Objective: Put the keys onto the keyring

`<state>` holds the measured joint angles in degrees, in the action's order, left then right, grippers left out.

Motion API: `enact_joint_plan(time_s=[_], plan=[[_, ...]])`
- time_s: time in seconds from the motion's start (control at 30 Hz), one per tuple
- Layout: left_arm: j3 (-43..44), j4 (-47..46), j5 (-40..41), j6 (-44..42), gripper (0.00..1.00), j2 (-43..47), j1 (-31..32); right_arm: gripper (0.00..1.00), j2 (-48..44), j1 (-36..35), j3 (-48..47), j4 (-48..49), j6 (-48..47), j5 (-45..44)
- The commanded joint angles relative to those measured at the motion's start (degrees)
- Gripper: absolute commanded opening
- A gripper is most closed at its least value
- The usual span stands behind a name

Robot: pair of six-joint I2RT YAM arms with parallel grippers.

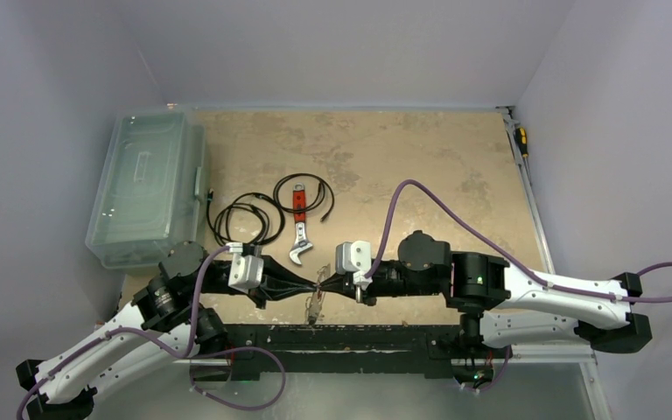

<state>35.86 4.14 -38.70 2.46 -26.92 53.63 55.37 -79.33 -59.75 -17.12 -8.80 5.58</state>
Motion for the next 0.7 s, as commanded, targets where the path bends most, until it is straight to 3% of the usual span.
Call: enact_joint_plan(time_s=[0.0,0.57,0.67], plan=[[0.3,-1.9,0.3,0.6,0.0,0.6,-0.3,0.06,-0.6,-0.1,0.1,-0.4,0.4,0.3],[0.3,-1.5,2.7,0.3,0.0,2.3,-0.3,0.03,-0.8,0.0,1.7,-0.4,1.9,0.1],[0.2,-1.4,2.8,0.3,0.0,2.4,-0.3,0.09,-0.8,-0.1,1.6,-0.3,1.9,0.0]])
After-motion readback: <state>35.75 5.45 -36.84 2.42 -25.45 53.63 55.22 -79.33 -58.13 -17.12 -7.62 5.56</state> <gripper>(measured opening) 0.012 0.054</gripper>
